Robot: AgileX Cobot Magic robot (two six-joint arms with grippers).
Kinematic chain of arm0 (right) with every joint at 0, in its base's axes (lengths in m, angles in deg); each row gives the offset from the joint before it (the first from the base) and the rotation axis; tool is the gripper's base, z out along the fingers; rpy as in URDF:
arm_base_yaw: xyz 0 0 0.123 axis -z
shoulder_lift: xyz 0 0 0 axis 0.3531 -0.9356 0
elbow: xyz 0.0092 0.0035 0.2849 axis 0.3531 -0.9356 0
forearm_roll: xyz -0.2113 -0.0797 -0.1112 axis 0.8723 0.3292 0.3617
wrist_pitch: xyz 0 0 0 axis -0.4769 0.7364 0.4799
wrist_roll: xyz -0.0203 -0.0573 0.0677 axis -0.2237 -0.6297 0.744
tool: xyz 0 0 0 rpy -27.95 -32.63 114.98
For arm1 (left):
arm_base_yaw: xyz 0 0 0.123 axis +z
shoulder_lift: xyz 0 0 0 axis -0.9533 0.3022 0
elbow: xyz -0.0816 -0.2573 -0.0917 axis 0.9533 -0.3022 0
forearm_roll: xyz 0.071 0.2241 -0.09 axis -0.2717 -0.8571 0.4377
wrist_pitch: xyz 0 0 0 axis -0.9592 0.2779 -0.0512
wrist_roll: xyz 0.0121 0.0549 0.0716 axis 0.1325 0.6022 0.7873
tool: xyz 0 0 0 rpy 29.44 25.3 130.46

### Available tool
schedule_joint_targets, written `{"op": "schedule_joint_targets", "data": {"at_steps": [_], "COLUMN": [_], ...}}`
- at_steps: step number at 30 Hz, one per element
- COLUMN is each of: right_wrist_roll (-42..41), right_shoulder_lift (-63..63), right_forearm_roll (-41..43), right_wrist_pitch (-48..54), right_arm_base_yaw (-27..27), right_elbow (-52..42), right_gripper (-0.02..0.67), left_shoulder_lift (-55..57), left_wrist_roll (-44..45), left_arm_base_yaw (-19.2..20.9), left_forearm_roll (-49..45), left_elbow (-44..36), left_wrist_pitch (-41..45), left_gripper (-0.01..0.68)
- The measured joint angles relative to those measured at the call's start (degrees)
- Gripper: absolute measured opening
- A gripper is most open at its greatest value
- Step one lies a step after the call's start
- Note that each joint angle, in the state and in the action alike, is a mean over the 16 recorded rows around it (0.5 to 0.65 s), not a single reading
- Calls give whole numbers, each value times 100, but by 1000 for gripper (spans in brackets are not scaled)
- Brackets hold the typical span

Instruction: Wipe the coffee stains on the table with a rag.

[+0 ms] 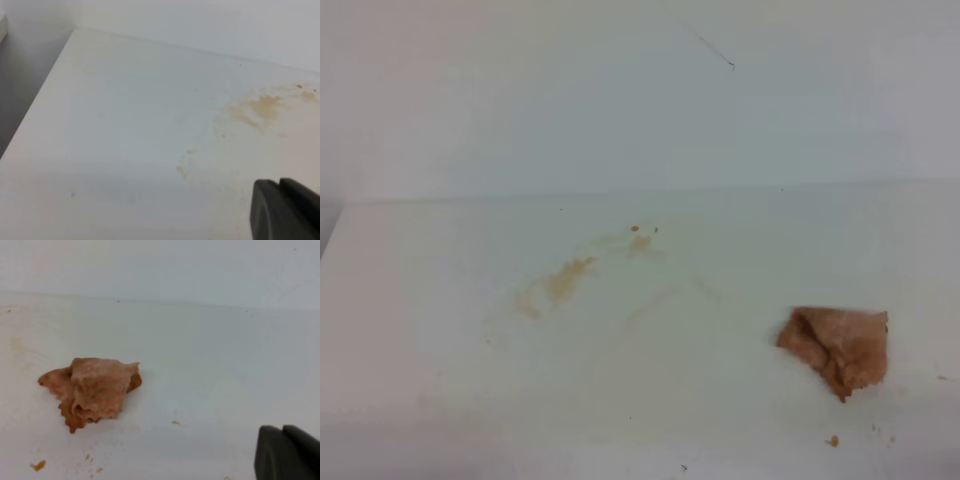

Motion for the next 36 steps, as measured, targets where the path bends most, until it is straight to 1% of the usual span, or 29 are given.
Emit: {"op": "schedule_joint_targets", "data": {"at_steps": [36], "right_wrist_roll": [-2], "right_shoulder_lift": [-15], "right_forearm_roll": [1], "right_wrist_pitch": [7], "right_arm_base_yaw": [1], "right_elbow": [-11], "right_gripper": [-3], "left_shoulder_lift": [-9], "left_wrist_roll": [0], "left_arm_base_yaw": [0], "left_forearm_roll": [0], "left_elbow": [-14], "left_wrist_pitch": [-5], "left_gripper": [1]}}
